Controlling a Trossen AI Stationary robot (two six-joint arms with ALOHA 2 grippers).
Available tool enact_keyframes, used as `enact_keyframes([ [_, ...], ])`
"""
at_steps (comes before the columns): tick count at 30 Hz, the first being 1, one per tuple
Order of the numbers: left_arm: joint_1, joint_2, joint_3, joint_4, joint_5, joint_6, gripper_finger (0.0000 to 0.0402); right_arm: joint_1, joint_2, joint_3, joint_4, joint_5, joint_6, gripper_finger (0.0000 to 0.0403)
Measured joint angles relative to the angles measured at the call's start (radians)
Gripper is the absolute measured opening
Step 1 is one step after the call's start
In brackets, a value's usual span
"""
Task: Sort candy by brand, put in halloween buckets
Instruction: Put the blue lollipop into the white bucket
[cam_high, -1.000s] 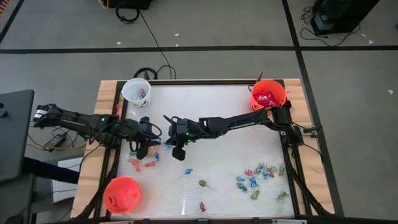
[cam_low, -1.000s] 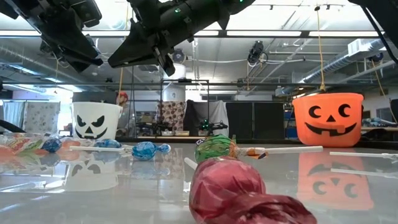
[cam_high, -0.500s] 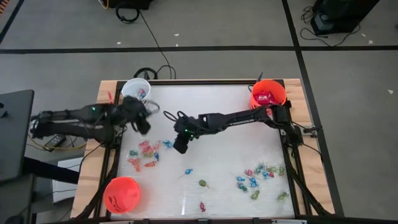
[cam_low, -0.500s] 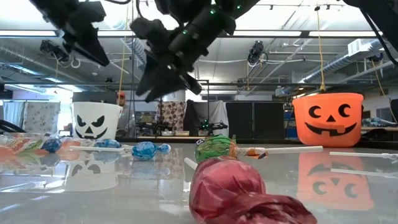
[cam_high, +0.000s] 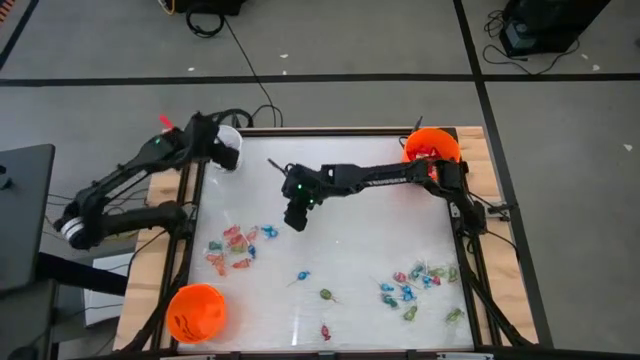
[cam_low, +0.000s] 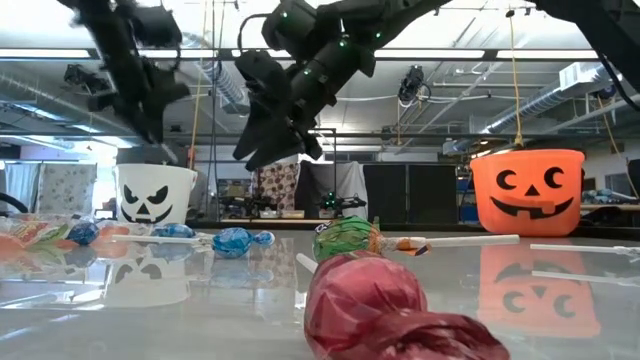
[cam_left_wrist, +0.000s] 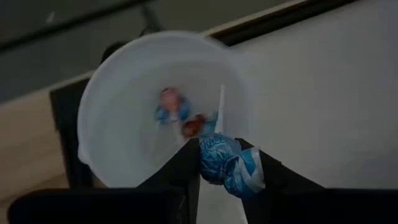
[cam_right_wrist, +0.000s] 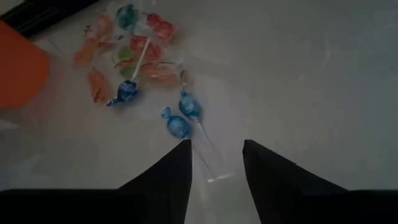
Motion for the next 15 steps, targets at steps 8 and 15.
enact_keyframes([
  [8,0.172,0.240,0.003,0.128,0.092,0.006,0.0092,-0.063,0.000,0.000,-0.003,-0.116,-0.059,0.0155],
  [15,0.200,0.399,0.064,0.146,0.090,-0.061,0.0103,-0.079,0.000,0.000,-0.036,-0.171,-0.122,0.0155],
])
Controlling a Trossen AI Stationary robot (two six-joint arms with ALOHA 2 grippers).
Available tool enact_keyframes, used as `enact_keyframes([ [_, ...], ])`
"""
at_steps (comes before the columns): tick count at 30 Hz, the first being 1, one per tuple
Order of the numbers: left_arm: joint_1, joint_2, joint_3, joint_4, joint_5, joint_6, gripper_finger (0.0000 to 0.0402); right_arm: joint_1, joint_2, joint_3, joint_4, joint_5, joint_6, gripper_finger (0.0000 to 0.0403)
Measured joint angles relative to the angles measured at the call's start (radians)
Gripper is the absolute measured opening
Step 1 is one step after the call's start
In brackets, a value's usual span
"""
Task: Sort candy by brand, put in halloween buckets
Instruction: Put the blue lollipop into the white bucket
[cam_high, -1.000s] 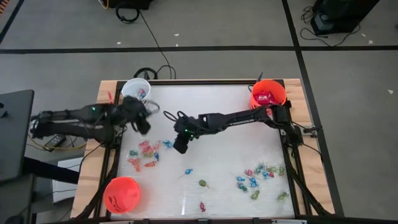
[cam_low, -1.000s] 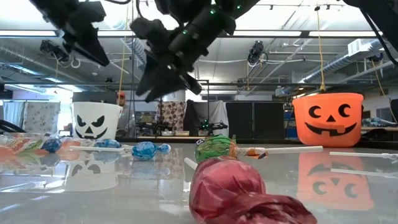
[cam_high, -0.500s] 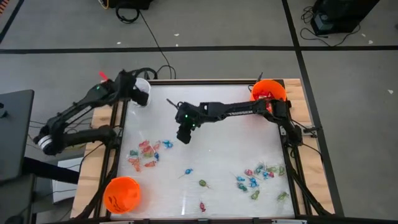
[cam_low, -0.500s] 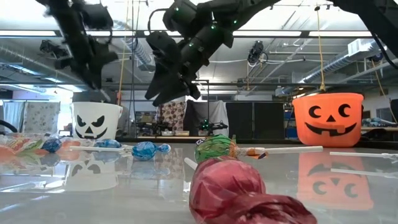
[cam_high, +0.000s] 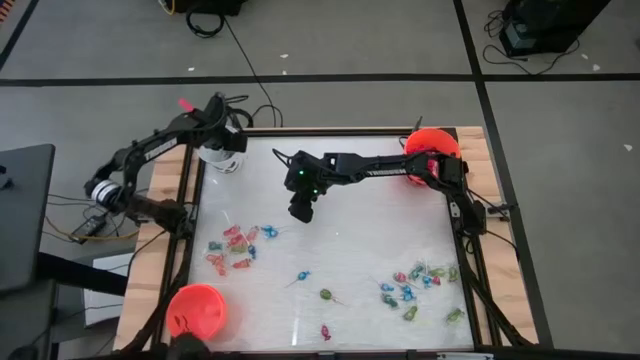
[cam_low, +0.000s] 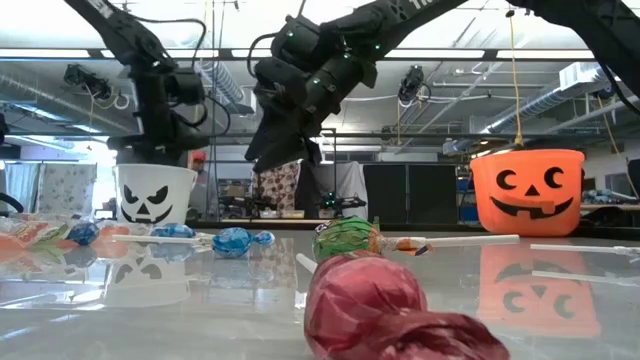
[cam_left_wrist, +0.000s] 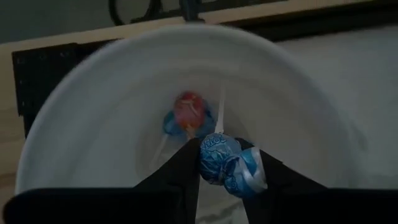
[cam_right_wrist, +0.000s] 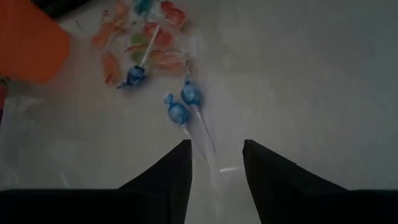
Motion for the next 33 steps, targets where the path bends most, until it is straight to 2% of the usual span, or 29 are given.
enact_keyframes([
  [6,0.006,0.055,0.033,-0.043,0.028,0.001,0.0156,-0.001,0.000,-0.016,0.019,0.045,-0.133,0.0155],
  [11,-0.011,0.005,0.089,-0.101,0.083,0.064,0.0193,0.014,0.002,-0.092,0.132,0.041,-0.194,0.0155],
  [16,-0.055,-0.112,0.156,-0.142,0.076,0.144,0.0197,0.039,0.003,-0.184,0.274,0.056,-0.247,0.0155],
  [21,-0.126,-0.233,0.161,-0.199,0.140,0.191,0.0197,0.068,0.035,-0.215,0.438,0.088,-0.245,0.0155],
  [26,-0.220,-0.325,0.160,-0.285,0.143,0.212,0.0198,0.097,0.127,-0.175,0.433,0.108,-0.262,0.0156],
  [33,-0.330,-0.434,0.137,-0.298,0.160,0.174,0.0198,0.103,0.215,-0.070,0.385,0.116,-0.256,0.0152],
])
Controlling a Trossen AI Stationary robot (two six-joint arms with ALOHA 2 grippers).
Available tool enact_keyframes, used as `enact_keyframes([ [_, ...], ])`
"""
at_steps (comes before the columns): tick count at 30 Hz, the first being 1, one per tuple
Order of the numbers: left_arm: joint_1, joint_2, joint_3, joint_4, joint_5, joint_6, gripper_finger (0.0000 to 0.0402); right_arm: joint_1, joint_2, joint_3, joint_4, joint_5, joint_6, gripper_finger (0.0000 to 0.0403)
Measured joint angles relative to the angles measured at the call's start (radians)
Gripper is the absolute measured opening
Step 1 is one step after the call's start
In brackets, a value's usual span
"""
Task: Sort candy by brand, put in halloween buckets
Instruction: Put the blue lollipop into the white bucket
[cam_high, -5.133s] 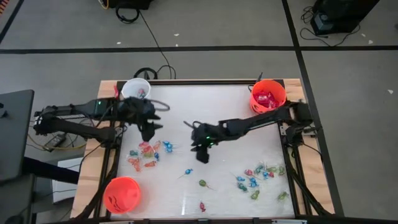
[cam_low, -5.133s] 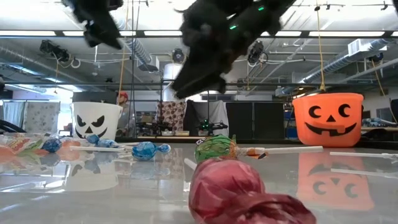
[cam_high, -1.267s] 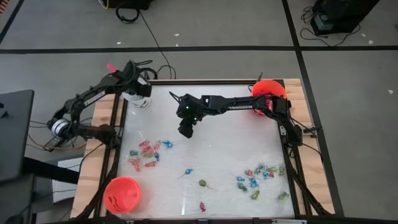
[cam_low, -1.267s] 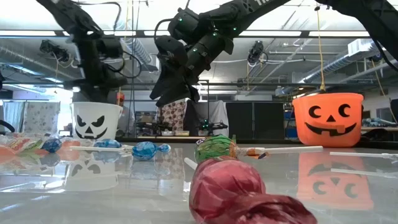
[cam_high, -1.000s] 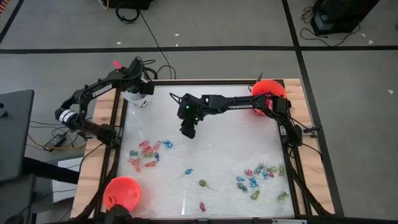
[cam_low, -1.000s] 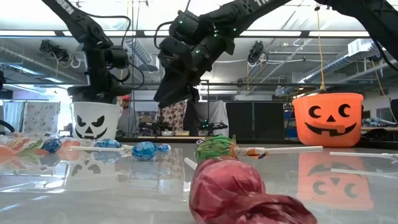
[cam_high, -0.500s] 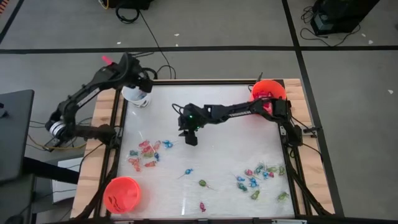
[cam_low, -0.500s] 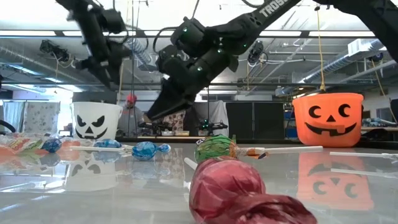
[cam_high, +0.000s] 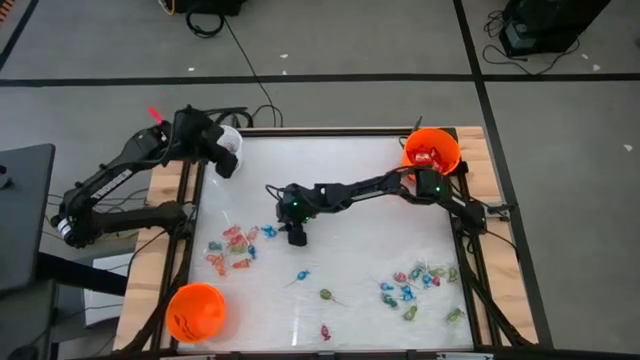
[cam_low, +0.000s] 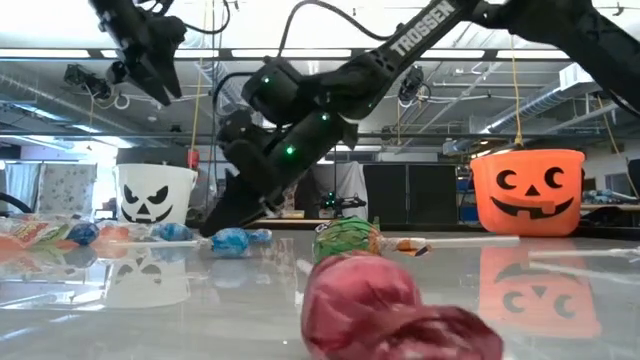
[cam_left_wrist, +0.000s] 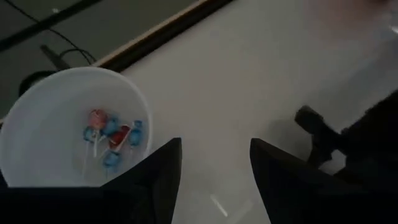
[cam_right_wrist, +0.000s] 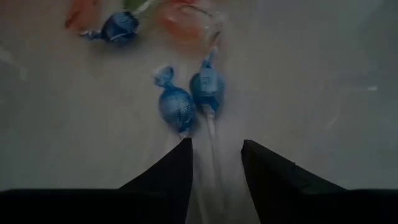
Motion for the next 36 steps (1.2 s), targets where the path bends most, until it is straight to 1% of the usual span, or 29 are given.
enact_keyframes([
  [3,-0.044,-0.034,-0.038,-0.001,0.021,-0.035,0.0198,0.000,0.030,0.034,-0.015,0.014,-0.006,0.0144],
  [5,-0.080,-0.051,-0.066,0.002,0.037,-0.057,0.0198,0.001,0.028,0.036,-0.034,0.032,-0.017,0.0126],
  [7,-0.114,-0.068,-0.094,0.002,0.048,-0.073,0.0198,0.002,0.028,0.036,-0.038,0.050,-0.035,0.0093],
  [10,-0.166,-0.085,-0.129,0.005,0.052,-0.092,0.0198,0.002,0.023,0.037,-0.045,0.049,-0.039,0.0027],
  [11,-0.183,-0.089,-0.138,0.008,0.054,-0.096,0.0198,0.001,0.023,0.041,-0.052,0.048,-0.036,0.0016],
  [17,-0.278,-0.097,-0.203,0.060,0.093,-0.100,0.0198,0.003,0.022,0.043,-0.058,0.050,0.045,0.0007],
  [21,-0.334,-0.098,-0.256,0.124,0.143,-0.101,0.0198,0.007,-0.005,0.039,-0.084,0.056,0.097,0.0005],
  [28,-0.403,-0.094,-0.334,0.226,0.156,-0.123,0.0198,0.025,-0.128,0.040,-0.091,0.085,0.094,0.0002],
  [32,-0.424,-0.094,-0.356,0.287,0.158,-0.123,0.0198,0.041,-0.180,0.038,-0.128,0.129,0.068,0.0002],
  [36,-0.433,-0.094,-0.363,0.357,0.204,-0.118,0.0198,0.049,-0.238,0.040,-0.121,0.159,0.058,0.0002],
])
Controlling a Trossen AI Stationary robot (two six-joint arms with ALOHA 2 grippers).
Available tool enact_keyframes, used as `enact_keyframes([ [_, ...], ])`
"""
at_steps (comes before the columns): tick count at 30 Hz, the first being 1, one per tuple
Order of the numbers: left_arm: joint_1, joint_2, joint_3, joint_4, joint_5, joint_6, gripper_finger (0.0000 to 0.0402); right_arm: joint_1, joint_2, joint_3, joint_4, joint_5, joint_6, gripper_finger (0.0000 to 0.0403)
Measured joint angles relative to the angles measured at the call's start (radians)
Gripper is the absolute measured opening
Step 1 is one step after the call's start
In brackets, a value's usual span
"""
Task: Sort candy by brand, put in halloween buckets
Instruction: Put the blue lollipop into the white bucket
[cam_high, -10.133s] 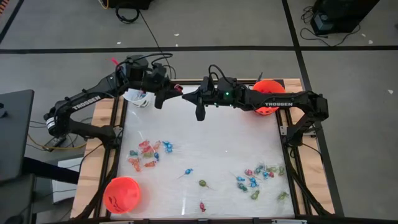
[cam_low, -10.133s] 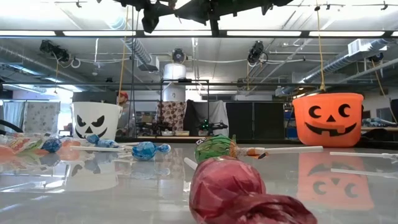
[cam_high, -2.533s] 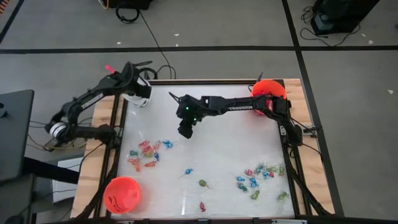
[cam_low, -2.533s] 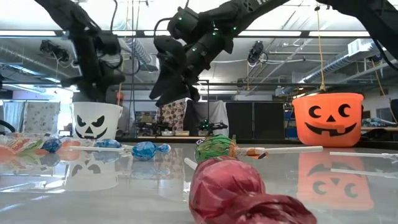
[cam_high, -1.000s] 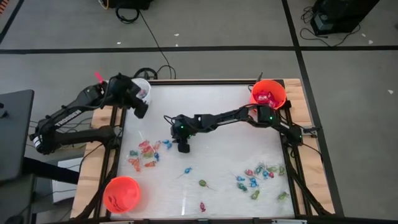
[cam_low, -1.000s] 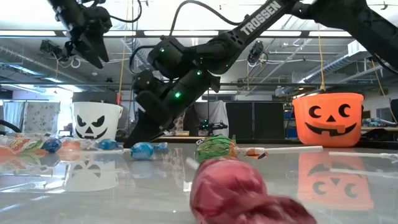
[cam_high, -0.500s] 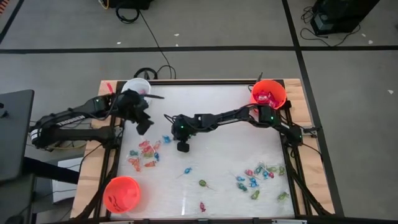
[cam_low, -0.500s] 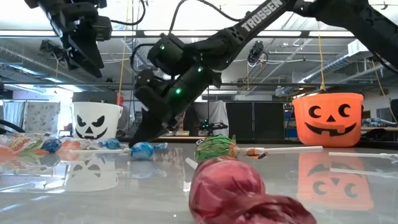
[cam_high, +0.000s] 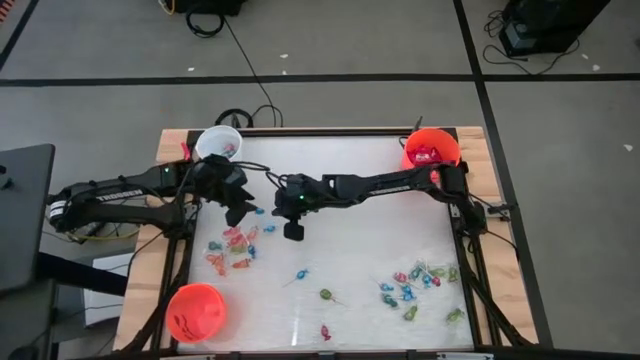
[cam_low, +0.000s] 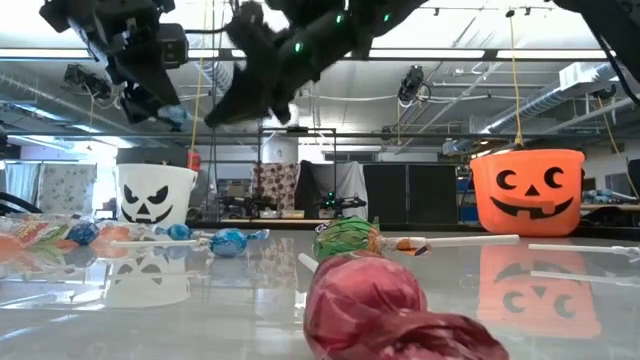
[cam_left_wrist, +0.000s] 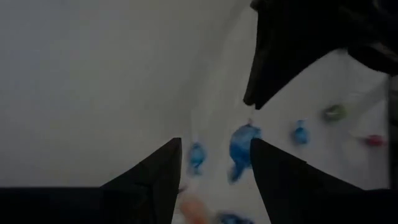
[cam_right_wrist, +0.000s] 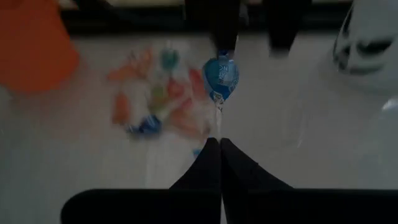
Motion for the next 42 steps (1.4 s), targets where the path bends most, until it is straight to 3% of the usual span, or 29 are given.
enact_keyframes([
  [10,0.000,0.000,0.000,0.075,0.117,0.073,0.0198,0.002,-0.037,0.001,-0.001,0.026,0.009,0.0002],
  [21,0.000,0.000,0.000,0.088,0.124,0.075,0.0198,0.031,-0.035,0.000,-0.002,0.032,0.010,0.0000],
  [28,0.000,0.000,0.000,0.087,0.218,0.079,0.0198,0.031,-0.035,0.000,0.035,0.054,0.061,0.0000],
  [34,0.000,0.000,0.000,0.086,0.196,0.079,0.0197,0.031,-0.035,0.000,0.066,0.054,0.061,0.0000],
  [38,0.000,0.000,0.000,0.087,0.175,0.079,0.0170,0.032,-0.035,0.000,0.066,0.054,0.062,0.0000],
  [42,0.000,0.000,0.001,0.086,0.175,0.079,0.0109,0.032,-0.035,0.000,0.066,0.054,0.061,0.0000],
])
